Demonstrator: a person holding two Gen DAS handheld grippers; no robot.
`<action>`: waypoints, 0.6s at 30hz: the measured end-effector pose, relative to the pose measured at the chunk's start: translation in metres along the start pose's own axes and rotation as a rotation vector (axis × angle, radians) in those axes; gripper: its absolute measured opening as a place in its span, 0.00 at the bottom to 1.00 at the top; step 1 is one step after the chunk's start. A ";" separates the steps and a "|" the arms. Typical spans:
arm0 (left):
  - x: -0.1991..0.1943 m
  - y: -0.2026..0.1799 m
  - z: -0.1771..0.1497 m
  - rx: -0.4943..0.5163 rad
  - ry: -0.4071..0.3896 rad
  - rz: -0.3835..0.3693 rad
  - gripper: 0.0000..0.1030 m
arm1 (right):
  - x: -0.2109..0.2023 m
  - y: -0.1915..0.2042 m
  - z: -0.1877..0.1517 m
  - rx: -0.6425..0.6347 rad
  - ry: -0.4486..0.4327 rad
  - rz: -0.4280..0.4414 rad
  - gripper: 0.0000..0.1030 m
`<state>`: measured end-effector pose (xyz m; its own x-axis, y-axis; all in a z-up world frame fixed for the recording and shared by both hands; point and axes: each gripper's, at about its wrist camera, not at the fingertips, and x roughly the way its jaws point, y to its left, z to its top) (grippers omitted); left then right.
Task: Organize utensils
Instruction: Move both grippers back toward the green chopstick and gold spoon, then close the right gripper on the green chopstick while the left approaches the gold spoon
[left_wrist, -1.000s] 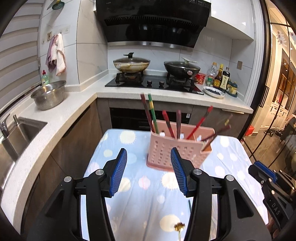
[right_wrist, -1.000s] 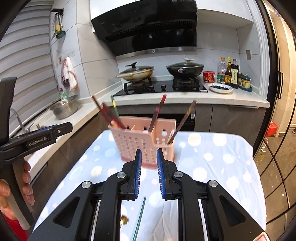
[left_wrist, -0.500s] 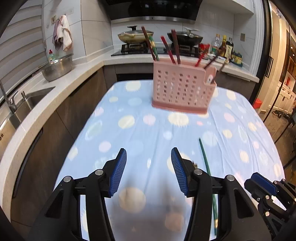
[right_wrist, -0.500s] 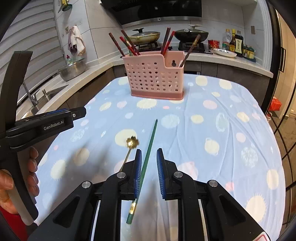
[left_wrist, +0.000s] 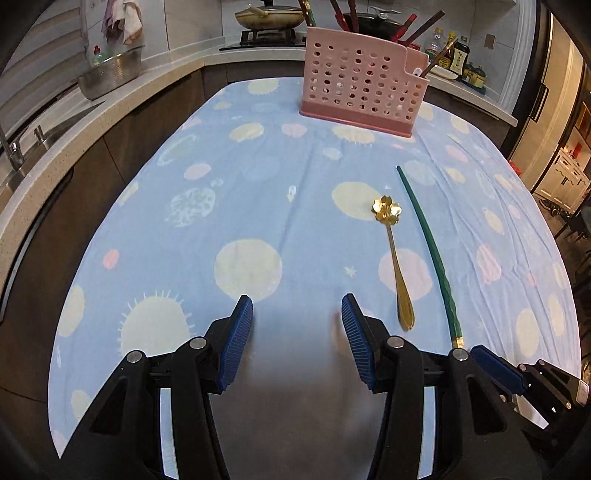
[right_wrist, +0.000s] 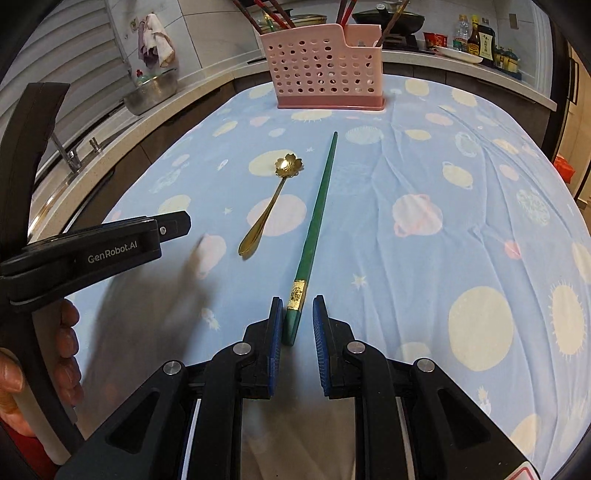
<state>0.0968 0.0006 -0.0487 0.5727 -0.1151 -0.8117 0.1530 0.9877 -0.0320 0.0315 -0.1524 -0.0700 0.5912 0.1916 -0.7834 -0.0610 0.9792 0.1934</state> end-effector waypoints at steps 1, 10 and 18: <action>0.000 0.000 -0.002 0.002 0.005 0.000 0.46 | 0.001 0.001 -0.001 -0.002 -0.002 -0.004 0.17; -0.001 -0.005 -0.008 0.017 0.018 -0.019 0.49 | 0.005 0.002 0.004 -0.011 -0.020 -0.022 0.17; 0.003 -0.012 -0.009 0.024 0.038 -0.048 0.51 | 0.001 -0.011 0.004 -0.012 -0.020 -0.058 0.07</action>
<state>0.0892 -0.0111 -0.0559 0.5337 -0.1576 -0.8308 0.1992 0.9783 -0.0576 0.0358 -0.1633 -0.0705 0.6103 0.1329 -0.7810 -0.0354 0.9894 0.1407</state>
